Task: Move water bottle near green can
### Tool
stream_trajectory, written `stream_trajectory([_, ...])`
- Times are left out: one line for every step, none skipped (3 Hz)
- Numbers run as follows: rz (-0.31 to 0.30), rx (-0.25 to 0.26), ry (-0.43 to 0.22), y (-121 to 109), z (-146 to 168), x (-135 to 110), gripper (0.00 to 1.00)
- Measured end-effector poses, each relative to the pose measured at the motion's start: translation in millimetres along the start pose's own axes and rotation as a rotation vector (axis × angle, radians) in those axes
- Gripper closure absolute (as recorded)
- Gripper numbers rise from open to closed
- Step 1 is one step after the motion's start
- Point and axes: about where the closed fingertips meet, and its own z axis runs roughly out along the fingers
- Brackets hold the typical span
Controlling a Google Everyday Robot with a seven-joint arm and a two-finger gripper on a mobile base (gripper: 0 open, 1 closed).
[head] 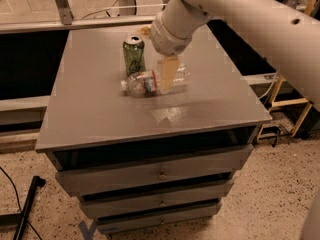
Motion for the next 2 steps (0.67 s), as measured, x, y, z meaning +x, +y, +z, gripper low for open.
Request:
stream_trajectory([0.025,0.076,-0.009,5,-26,14,0.0])
stream_trajectory([0.066,0.143,-0.01,18,-56,35,0.0])
